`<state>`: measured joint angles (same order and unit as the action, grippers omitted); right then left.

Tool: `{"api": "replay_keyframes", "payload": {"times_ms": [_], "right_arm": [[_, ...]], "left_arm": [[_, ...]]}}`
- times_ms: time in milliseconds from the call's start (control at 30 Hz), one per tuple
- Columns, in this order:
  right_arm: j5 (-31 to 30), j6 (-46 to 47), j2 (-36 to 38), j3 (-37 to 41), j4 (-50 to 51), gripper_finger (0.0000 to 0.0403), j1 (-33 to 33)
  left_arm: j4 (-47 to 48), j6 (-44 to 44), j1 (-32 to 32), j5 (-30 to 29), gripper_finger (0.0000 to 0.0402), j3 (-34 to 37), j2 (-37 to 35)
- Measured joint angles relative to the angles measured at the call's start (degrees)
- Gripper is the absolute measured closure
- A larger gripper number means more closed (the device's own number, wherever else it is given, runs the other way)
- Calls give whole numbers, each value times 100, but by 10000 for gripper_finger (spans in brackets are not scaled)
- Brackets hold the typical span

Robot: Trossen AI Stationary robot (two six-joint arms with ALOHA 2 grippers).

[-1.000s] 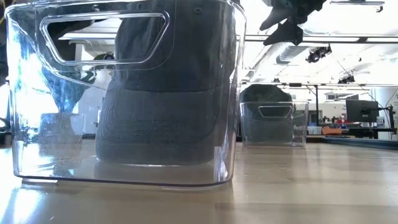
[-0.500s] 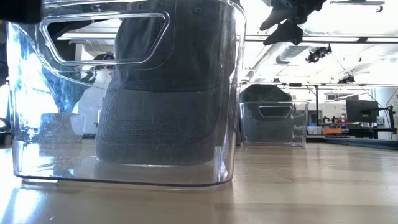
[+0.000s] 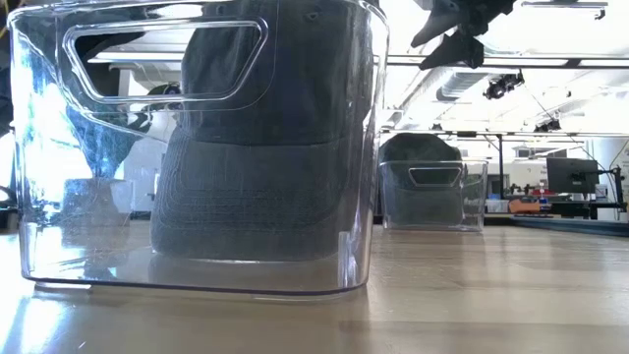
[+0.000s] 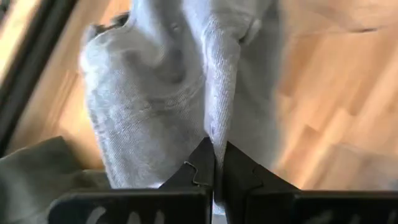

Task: Pick & Place hat
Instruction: Put the gray cap into the bottom transparent bin

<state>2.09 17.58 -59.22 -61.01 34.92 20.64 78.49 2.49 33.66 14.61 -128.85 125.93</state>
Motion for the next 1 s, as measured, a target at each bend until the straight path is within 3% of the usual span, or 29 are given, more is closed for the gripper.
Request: {"api": "replay_keyframes", "payload": {"times_ms": [100, 267, 533, 733, 800, 1000], "right_arm": [[0, -143, 0, 0, 26, 139, 0], [-213, -366, 80, -1, 57, 139, -163], [-1096, -754, 294, 6, 78, 139, -1095], [-1924, -890, 1075, 1019, -747, 139, -1940], [-1928, -988, 1425, 1405, -1096, 139, -2020], [-1157, -1256, 2109, 2504, -2228, 139, -2022]], "left_arm": [[447, 71, -70, 128, 398, -634, -40], [335, -165, -273, 685, 399, -275, -811], [-247, -1155, -927, 698, 400, -276, -1366], [-898, -2053, -1542, 694, 401, -274, -1408], [-1138, -2319, -1755, 690, 401, -274, -1408], [-1862, -2716, -2345, 691, 401, -274, -1408]]}}
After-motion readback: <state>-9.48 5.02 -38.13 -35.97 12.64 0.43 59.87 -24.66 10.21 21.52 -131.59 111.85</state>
